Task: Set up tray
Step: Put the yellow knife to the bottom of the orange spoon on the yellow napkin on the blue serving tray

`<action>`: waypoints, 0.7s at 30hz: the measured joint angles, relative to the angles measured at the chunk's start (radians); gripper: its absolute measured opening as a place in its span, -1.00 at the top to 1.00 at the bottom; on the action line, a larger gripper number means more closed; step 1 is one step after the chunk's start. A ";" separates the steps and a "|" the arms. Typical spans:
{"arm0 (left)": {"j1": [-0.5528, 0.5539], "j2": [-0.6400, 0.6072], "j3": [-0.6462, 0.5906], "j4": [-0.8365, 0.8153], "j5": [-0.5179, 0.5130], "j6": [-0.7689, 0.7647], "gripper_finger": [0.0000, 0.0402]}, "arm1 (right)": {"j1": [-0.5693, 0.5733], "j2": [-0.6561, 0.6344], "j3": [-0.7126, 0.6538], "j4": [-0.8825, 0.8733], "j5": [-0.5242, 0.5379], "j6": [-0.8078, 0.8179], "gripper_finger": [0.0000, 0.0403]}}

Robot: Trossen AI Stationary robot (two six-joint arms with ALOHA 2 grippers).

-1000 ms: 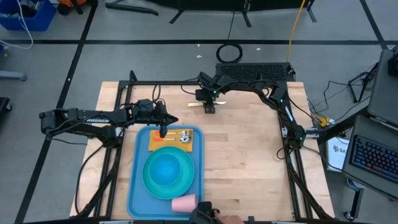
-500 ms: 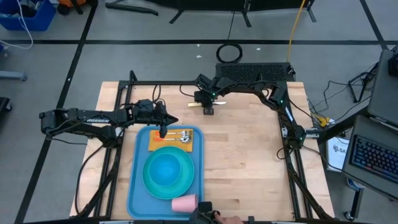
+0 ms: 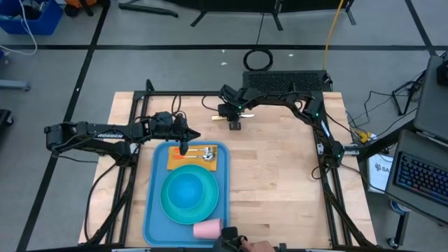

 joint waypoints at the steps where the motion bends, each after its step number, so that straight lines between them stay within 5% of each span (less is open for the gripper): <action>1: 0.000 0.000 0.000 0.001 -0.002 0.000 0.87 | -0.002 0.000 0.000 0.001 0.000 -0.022 0.58; 4: 0.000 0.000 0.000 0.003 -0.017 -0.005 0.87 | -0.021 0.001 -0.001 -0.009 -0.062 -0.026 0.57; 8: 0.000 0.000 0.000 0.003 -0.017 -0.020 0.87 | 0.003 -0.021 -0.002 -0.047 0.047 0.042 0.67; 15: 0.000 0.000 0.000 -0.002 -0.017 -0.018 0.87 | -0.002 -0.064 -0.007 -0.076 -0.025 0.063 0.87; 21: 0.000 0.000 0.000 -0.016 -0.017 -0.017 0.87 | -0.014 -0.066 -0.005 -0.025 -0.059 0.079 0.57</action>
